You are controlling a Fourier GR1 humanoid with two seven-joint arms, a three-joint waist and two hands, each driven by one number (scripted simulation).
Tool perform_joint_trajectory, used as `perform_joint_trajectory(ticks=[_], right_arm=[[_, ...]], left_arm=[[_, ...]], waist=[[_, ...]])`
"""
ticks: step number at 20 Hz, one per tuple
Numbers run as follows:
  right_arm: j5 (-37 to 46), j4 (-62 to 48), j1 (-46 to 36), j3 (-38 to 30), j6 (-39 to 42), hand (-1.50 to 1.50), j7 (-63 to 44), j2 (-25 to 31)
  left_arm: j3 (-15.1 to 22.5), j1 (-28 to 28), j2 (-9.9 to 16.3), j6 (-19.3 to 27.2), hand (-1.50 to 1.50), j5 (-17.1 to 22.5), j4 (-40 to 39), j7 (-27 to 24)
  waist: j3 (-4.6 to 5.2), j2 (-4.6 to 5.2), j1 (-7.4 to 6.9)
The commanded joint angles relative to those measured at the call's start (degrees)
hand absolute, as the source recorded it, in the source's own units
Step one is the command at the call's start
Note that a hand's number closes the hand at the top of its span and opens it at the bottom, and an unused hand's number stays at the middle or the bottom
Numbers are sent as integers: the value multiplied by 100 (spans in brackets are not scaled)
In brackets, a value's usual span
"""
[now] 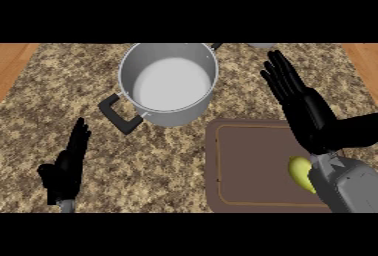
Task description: Pick the lemon from the tray and place it in the pot
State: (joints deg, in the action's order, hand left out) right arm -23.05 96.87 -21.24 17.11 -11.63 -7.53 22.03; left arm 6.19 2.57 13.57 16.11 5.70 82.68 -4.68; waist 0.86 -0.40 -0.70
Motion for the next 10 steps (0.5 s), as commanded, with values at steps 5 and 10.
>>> perform_joint_trajectory(ticks=[5,10], right_arm=[[892,886,1396,-311,-14,150,2165,278],[1847,437,1698,-1690,-2405,-150,2969,-278]], left_arm=[[-610,17,1243,69,0,-506,-322,612],[-667,127,1164,51,0,-273,-489,1283]], waist=[[-122,-22,362],[-159,-17,744]])
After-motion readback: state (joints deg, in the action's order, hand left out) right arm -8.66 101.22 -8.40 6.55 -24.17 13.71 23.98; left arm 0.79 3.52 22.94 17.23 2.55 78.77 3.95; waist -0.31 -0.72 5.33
